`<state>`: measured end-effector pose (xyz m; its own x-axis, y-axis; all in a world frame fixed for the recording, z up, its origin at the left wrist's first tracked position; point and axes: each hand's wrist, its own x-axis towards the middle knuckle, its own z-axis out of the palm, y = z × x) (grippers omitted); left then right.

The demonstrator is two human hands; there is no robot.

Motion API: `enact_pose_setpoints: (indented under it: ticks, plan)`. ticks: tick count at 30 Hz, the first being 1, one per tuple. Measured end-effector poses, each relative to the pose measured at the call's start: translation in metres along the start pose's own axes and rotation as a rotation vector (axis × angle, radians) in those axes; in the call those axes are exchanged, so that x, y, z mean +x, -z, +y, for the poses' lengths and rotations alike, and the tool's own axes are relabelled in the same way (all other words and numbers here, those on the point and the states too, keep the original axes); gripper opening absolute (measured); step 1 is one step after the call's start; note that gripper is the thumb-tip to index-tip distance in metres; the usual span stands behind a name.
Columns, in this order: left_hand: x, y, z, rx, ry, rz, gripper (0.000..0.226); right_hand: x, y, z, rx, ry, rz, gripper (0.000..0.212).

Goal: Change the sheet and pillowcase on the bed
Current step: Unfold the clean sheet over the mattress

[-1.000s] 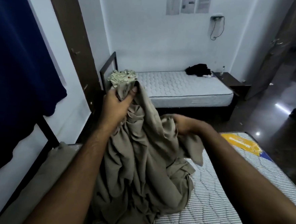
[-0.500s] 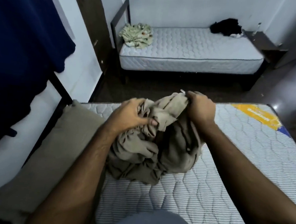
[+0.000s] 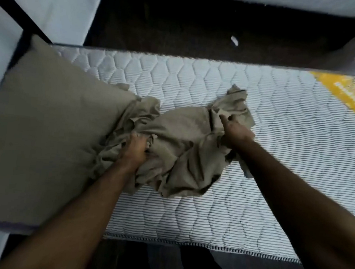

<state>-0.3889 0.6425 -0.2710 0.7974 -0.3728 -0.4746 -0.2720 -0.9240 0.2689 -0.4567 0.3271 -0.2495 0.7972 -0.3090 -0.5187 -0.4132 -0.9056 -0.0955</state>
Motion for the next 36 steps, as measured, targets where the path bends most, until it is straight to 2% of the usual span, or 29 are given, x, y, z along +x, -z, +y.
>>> enact_pose_setpoints:
  ticks: [2, 5, 6, 7, 9, 10, 13, 15, 16, 19, 21, 23, 24, 26, 28, 31, 34, 36]
  plan:
    - [0.030, -0.031, -0.008, -0.198, 0.069, 0.078, 0.102, 0.040, -0.029, 0.005, -0.009, -0.009, -0.069, 0.102]
    - [0.074, -0.097, -0.048, -0.424, 0.266, -0.032, 0.159, 0.087, -0.080, 0.020, 0.016, 0.047, -0.094, 0.119]
    - [0.088, -0.129, -0.067, -0.534, 0.315, -0.075, 0.172, 0.100, -0.103, 0.026, 0.037, 0.070, -0.123, 0.123]
    - [0.100, -0.170, -0.093, -0.604, 0.341, -0.099, 0.177, 0.106, -0.124, 0.029, 0.057, 0.091, -0.153, 0.122]
    - [0.105, -0.226, -0.112, -0.636, 0.324, -0.105, 0.171, 0.104, -0.162, 0.029, 0.060, 0.096, -0.176, 0.109]
    - [0.097, -0.229, -0.096, -0.621, 0.319, -0.113, 0.158, 0.100, -0.178, 0.029, 0.091, 0.091, -0.190, 0.100]
    - [0.066, -0.204, -0.023, -0.516, 0.336, -0.169, 0.091, 0.069, -0.209, 0.029, 0.191, 0.131, -0.302, 0.064]
    - [0.050, -0.194, 0.017, -0.535, 0.294, -0.209, 0.070, 0.043, -0.211, 0.035, 0.234, 0.143, -0.345, 0.055]
    - [0.040, -0.187, 0.035, -0.558, 0.274, -0.174, 0.065, 0.028, -0.207, 0.039, 0.275, 0.100, -0.333, 0.052]
    - [0.017, -0.170, 0.068, -0.654, 0.257, -0.015, 0.066, -0.008, -0.186, 0.056, 0.393, -0.079, -0.182, 0.041]
    - [0.000, -0.149, 0.093, -0.740, 0.219, 0.076, 0.065, -0.033, -0.159, 0.070, 0.393, -0.166, -0.051, 0.044]
    - [-0.017, -0.123, 0.118, -0.773, 0.174, 0.140, 0.057, -0.056, -0.127, 0.080, 0.375, -0.166, 0.088, 0.057]
    - [-0.032, -0.105, 0.137, -0.760, 0.136, 0.168, 0.054, -0.070, -0.110, 0.088, 0.394, -0.155, 0.162, 0.056]
    - [-0.052, -0.078, 0.164, -0.755, 0.088, 0.197, 0.045, -0.096, -0.082, 0.101, 0.455, -0.141, 0.254, 0.041]
    - [-0.069, -0.055, 0.184, -0.756, 0.072, 0.164, 0.037, -0.120, -0.059, 0.115, 0.486, -0.135, 0.288, 0.032]
    - [-0.103, -0.033, 0.210, -0.707, 0.020, 0.102, 0.059, -0.178, -0.036, 0.135, 0.473, -0.149, 0.318, 0.036]
    - [-0.139, -0.032, 0.224, -0.672, 0.058, -0.016, 0.053, -0.235, -0.027, 0.152, 0.448, -0.165, 0.252, 0.040]
    - [-0.160, -0.042, 0.233, -0.679, 0.079, -0.079, 0.063, -0.268, -0.022, 0.166, 0.448, -0.200, 0.205, 0.043]
